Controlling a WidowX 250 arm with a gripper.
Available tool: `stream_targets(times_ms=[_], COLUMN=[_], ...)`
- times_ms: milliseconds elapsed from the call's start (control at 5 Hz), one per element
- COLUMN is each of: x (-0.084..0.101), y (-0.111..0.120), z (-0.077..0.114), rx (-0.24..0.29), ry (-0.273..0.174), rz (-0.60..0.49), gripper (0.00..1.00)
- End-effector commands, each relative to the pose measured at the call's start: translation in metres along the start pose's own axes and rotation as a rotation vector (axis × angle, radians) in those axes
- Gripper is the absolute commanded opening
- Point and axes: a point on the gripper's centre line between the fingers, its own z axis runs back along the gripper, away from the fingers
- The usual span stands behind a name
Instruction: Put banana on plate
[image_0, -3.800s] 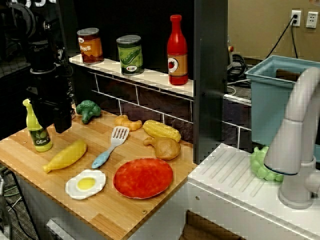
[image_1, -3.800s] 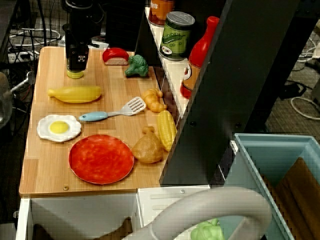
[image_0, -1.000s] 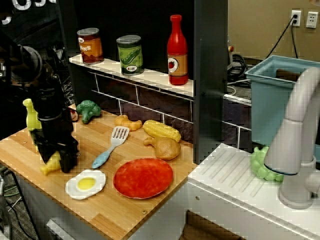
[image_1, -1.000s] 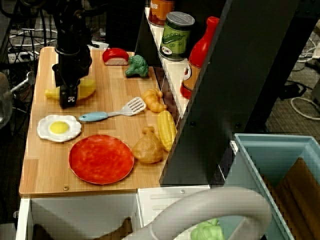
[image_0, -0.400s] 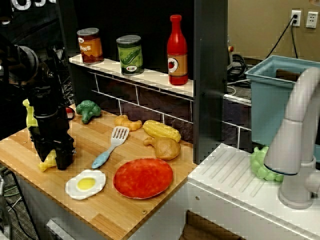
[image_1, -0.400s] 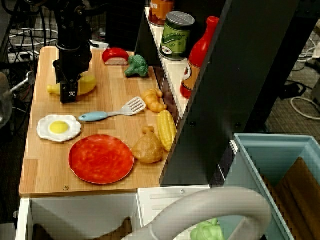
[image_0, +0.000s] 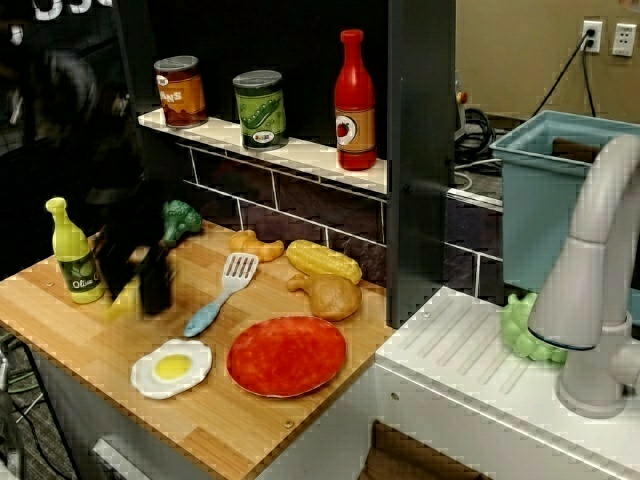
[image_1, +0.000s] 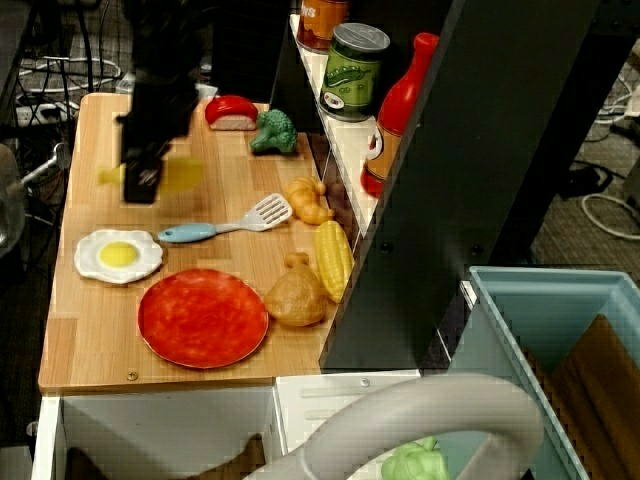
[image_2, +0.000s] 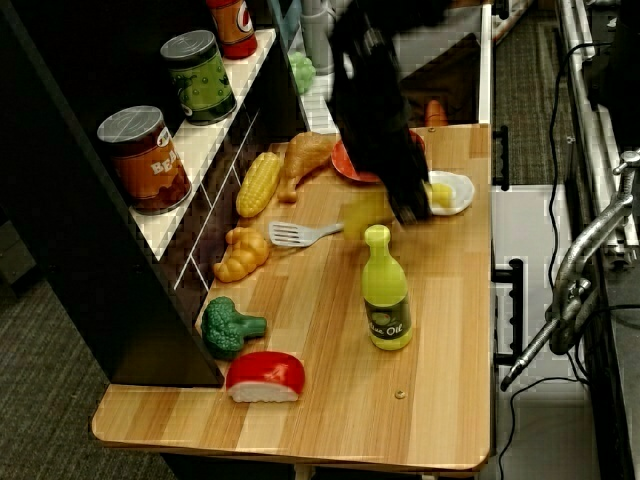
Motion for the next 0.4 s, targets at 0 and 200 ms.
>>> stream_targets(times_ms=[0,200], x=[-0.022,-0.039], y=[-0.035,-0.043], z=[0.067,0.041], rx=[-0.035,0.0], ry=[-0.038,-0.009], rz=[-0.075,-0.117], gripper=[0.0,0.0])
